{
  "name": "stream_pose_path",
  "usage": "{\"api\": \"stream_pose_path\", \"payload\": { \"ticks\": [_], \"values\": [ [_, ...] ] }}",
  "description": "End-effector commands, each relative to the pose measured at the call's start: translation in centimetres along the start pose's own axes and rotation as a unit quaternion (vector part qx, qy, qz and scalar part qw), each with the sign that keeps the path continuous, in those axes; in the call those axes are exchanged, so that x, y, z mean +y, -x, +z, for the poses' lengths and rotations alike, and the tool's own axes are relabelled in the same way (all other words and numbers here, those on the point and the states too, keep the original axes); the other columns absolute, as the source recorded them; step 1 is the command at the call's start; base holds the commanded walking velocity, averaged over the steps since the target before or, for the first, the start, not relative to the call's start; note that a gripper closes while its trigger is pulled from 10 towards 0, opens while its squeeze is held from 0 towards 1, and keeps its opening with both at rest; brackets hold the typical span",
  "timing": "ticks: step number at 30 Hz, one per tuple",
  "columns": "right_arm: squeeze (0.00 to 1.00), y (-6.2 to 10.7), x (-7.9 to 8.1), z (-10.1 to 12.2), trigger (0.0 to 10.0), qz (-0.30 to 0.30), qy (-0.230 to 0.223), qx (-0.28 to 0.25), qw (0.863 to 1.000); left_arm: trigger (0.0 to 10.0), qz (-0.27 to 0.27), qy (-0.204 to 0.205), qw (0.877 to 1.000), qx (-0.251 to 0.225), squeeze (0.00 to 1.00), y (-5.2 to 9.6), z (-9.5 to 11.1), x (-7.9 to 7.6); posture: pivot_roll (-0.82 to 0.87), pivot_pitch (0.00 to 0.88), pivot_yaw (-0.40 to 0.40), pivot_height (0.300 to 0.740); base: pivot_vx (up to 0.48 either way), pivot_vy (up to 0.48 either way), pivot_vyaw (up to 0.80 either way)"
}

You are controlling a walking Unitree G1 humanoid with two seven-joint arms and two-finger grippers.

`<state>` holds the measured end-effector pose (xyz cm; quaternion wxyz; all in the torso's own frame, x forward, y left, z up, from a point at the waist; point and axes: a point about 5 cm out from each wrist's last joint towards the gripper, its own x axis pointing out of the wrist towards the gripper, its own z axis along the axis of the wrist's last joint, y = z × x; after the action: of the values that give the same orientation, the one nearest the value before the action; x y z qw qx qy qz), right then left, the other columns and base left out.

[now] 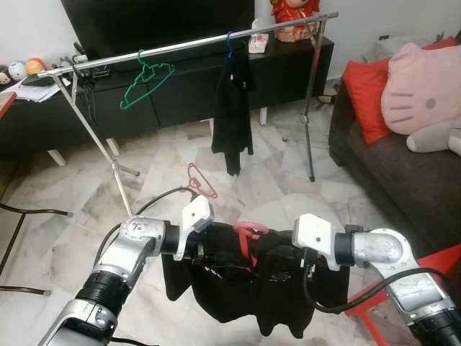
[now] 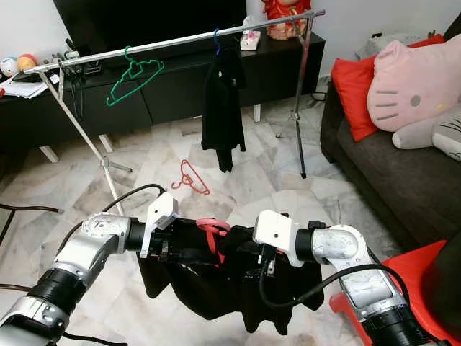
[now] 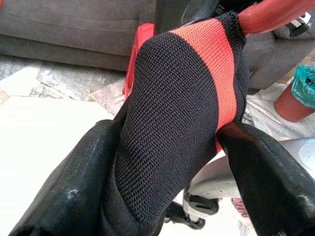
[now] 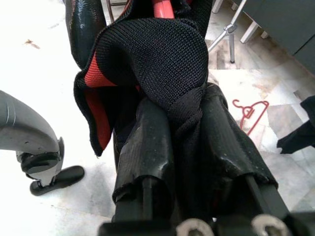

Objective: Hang hanger

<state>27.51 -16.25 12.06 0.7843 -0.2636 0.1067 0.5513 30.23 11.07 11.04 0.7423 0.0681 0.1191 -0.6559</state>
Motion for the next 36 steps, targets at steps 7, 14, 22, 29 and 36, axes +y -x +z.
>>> {"api": "stream_pose_path", "payload": {
  "ticks": [7, 14, 22, 29, 36],
  "values": [
    [0.0, -0.1, -0.9, 1.6, 0.0, -0.017, 0.018, -0.03, 0.999, 0.0, -0.014, 0.008, 1.0, 0.012, 0.0, -0.1, -0.6, -0.4, -0.14, 0.045, 0.119, 0.74, 0.0, 0.0, 0.0],
    [0.0, 0.2, -1.3, 1.4, 0.0, -0.025, 0.018, -0.025, 0.999, 0.0, -0.019, 0.008, 1.0, 0.007, 0.0, -0.1, -0.4, -0.5, -0.14, 0.048, 0.117, 0.74, 0.0, 0.0, 0.0],
    [0.0, -0.1, -1.4, 1.1, 0.0, -0.031, 0.016, -0.02, 0.999, 0.0, -0.015, 0.006, 1.0, 0.007, 0.0, 0.1, -0.4, -0.5, -0.13, 0.044, 0.115, 0.74, 0.0, 0.0, 0.0],
    [0.0, -0.1, -1.6, 1.0, 0.0, -0.04, 0.018, -0.016, 0.999, 0.0, -0.017, 0.007, 1.0, 0.005, 0.0, 0.1, -0.3, -0.5, -0.13, 0.039, 0.114, 0.74, 0.0, 0.0, 0.0],
    [0.0, -0.1, -2.3, 0.4, 10.0, -0.064, 0.018, -0.002, 0.998, 0.0, -0.021, 0.007, 1.0, 0.004, 0.0, 0.3, -0.2, -0.6, -0.13, 0.028, 0.112, 0.74, 0.0, 0.0, 0.0]
  ]
}}
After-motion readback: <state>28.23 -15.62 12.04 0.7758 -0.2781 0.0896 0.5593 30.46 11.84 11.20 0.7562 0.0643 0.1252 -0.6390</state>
